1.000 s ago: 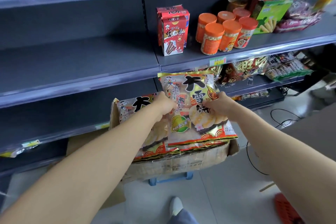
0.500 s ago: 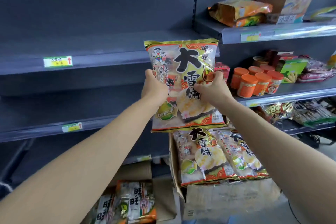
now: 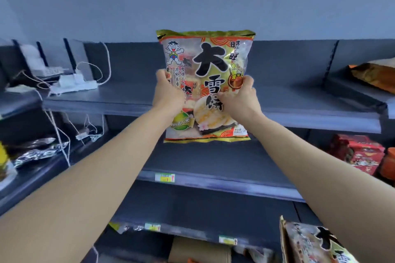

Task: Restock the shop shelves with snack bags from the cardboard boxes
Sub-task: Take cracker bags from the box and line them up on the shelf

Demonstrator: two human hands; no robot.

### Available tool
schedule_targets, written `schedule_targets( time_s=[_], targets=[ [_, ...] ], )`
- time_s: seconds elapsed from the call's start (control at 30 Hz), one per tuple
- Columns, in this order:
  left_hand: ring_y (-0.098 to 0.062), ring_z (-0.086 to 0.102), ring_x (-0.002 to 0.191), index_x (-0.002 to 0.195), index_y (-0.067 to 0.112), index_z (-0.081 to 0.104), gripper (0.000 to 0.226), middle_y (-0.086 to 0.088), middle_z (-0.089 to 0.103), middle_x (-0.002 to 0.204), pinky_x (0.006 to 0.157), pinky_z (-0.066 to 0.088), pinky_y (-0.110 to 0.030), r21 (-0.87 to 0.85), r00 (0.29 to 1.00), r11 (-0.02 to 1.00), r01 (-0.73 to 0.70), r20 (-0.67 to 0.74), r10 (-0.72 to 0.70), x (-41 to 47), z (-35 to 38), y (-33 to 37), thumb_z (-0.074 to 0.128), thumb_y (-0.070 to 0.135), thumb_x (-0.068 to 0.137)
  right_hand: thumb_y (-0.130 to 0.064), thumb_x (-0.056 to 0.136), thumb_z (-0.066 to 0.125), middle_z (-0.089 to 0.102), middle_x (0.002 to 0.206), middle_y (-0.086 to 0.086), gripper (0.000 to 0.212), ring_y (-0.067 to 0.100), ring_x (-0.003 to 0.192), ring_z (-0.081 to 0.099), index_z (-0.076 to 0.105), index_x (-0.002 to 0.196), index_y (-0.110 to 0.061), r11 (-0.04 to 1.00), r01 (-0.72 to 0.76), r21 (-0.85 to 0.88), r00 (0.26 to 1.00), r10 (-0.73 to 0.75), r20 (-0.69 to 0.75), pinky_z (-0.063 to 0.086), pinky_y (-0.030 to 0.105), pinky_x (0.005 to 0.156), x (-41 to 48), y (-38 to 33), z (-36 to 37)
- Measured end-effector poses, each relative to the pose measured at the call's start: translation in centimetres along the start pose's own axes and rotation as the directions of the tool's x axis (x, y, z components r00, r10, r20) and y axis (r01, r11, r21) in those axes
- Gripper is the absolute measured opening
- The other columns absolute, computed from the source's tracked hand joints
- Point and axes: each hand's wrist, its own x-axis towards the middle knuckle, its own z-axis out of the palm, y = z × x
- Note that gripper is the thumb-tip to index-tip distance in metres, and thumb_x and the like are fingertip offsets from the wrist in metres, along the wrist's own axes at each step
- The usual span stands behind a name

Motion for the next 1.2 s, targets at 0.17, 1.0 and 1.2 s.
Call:
schedule_targets(
  time_s=[0.17, 1.0, 1.2],
  targets=[
    [-0.017, 0.058, 0.091, 0.129, 0.022, 0.033, 0.051, -0.001, 0.057, 0.107, 0.066, 0.053, -0.032, 0.012, 0.992, 1.0, -0.024, -0.124, 0.026, 5.8, -4.5, -1.5, 0.049, -0.005, 0.089, -0.022, 0.084, 0.057, 0.047, 0.125, 0.008, 0.059, 0.023, 0.096, 0.057, 0.028, 0.134, -0.018, 0.989, 0.105, 0.101, 0.985, -0.117, 0.124, 0.052, 0.041, 0.084, 4.5, -3.7, 5.7],
    [-0.021, 0.062, 0.105, 0.147, 0.033, 0.021, 0.081, -0.004, 0.059, 0.124, 0.082, 0.057, -0.043, -0.08, 0.979, 0.996, 0.03, 0.201, -0.013, 39.7, -15.3, -17.3, 0.052, -0.012, 0.088, -0.023, 0.081, 0.058, 0.031, 0.148, 0.008, 0.089, 0.035, 0.13, 0.038, 0.001, 0.148, -0.035, 0.999, -0.014, 0.042, 0.989, 0.008, 0.145, 0.04, 0.053, 0.104, 22.3, -12.0, 34.3],
    [-0.023, 0.058, 0.11, 0.145, 0.033, 0.024, 0.08, -0.003, 0.057, 0.125, 0.085, 0.056, -0.043, -0.092, 0.963, 0.994, 0.061, 0.266, -0.035, 44.3, -13.5, -21.2, 0.05, -0.014, 0.086, -0.015, 0.078, 0.062, 0.035, 0.146, 0.007, 0.096, 0.034, 0.125, 0.045, 0.001, 0.147, -0.04, 0.992, -0.125, 0.013, 0.98, 0.122, 0.159, 0.044, 0.05, 0.101, 25.4, -10.8, 38.1]
  ],
)
